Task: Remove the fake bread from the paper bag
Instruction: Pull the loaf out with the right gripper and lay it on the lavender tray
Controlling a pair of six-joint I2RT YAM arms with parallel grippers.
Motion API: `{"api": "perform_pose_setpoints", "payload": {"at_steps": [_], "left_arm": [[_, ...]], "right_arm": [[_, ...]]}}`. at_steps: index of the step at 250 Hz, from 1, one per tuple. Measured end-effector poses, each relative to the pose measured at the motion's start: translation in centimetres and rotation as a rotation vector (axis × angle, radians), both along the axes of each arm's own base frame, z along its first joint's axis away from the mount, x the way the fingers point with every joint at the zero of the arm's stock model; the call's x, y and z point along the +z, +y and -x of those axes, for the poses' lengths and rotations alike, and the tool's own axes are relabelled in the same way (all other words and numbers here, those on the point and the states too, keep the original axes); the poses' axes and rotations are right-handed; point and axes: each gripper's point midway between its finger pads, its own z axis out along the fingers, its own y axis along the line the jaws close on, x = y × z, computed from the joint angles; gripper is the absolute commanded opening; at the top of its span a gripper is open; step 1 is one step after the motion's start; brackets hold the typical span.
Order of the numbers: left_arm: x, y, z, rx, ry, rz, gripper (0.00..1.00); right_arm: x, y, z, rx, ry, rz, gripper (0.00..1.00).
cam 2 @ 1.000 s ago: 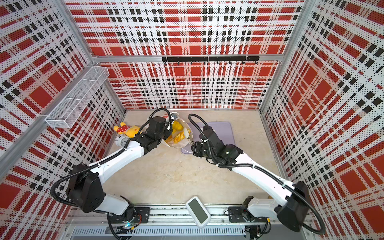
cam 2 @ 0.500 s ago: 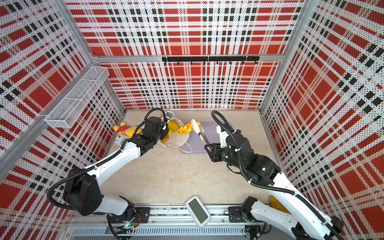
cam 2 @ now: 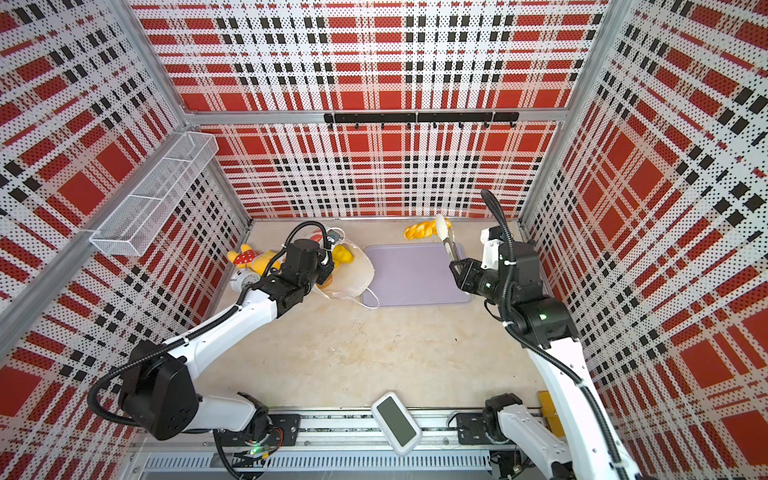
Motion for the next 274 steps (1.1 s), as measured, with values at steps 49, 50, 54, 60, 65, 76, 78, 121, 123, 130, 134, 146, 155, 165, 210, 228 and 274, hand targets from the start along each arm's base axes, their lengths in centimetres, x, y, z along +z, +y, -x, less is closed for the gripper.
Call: {"api": "perform_pose_setpoints", "payload": {"at_steps": [49,50,54,60,65,76,78,121,123,130,134,146,155,165,210,228,274], "left_arm": [[-0.2,0.3,1.4,-0.002,0.002,-0.016,0.0],[-0.1,0.3,1.4,-0.002,0.002,-0.016,0.0],[-0.1,0.3,1.5,-0.003,0.001,-0.016,0.0],[-0.1,0.2,1.7,-0.004,0.0,-0.017,0.0],[-0.1,0.3,1.7,-0.004,0.0,-0.018,0.0],[0.0,0.2,2.0,-0.006,-0.001,-0.018,0.0],[0.0,0.3,2.0,-0.006,-0.002,-0.018,0.0],[0.2,0.3,2.4,-0.008,-0.004,-0.019,0.0],[0.2,0.3,2.4,-0.009,-0.004,-0.018,0.0],[0.2,0.3,2.5,-0.009,-0.005,-0.018,0.0],[0.2,0.3,2.5,-0.009,-0.005,-0.018,0.0],[0.1,0.4,2.6,-0.01,-0.004,-0.018,0.0],[0.0,0.4,2.7,-0.011,-0.003,-0.019,0.0],[0.0,0.4,2.8,-0.012,-0.003,-0.018,0.0],[-0.4,-0.1,3.4,-0.039,0.007,-0.014,0.0],[-0.5,-0.3,3.6,-0.048,0.01,-0.014,0.0],[-0.6,-0.5,3.8,-0.063,0.014,-0.01,0.0]], "right_arm": [[-8.3,0.4,-3.7,0.006,0.19,-0.085,0.0],[-8.4,0.4,-3.7,0.007,0.193,-0.087,0.0],[-8.9,0.5,-3.9,0.011,0.203,-0.093,0.0],[-9.3,0.7,-4.1,0.015,0.215,-0.1,0.0],[-9.6,0.8,-4.3,0.019,0.218,-0.104,0.0],[-10.1,1.0,-4.8,0.024,0.223,-0.114,0.0],[-10.1,1.1,-4.9,0.025,0.223,-0.115,0.0],[-11.0,1.7,-7.5,0.038,0.195,-0.141,0.0],[-11.1,1.7,-7.6,0.038,0.193,-0.142,0.0],[-11.4,1.8,-8.0,0.038,0.193,-0.144,0.0],[-11.7,1.8,-8.3,0.038,0.193,-0.144,0.0],[-12.4,1.9,-8.8,0.039,0.202,-0.146,0.0],[-13.1,1.9,-9.2,0.04,0.211,-0.145,0.0],[-13.8,1.9,-9.6,0.041,0.22,-0.143,0.0],[-16.3,0.9,-10.6,0.025,0.267,-0.138,0.32],[-16.4,0.1,-10.7,0.003,0.275,-0.147,0.42],[-17.0,-1.9,-10.6,-0.048,0.307,-0.173,0.52]]}}
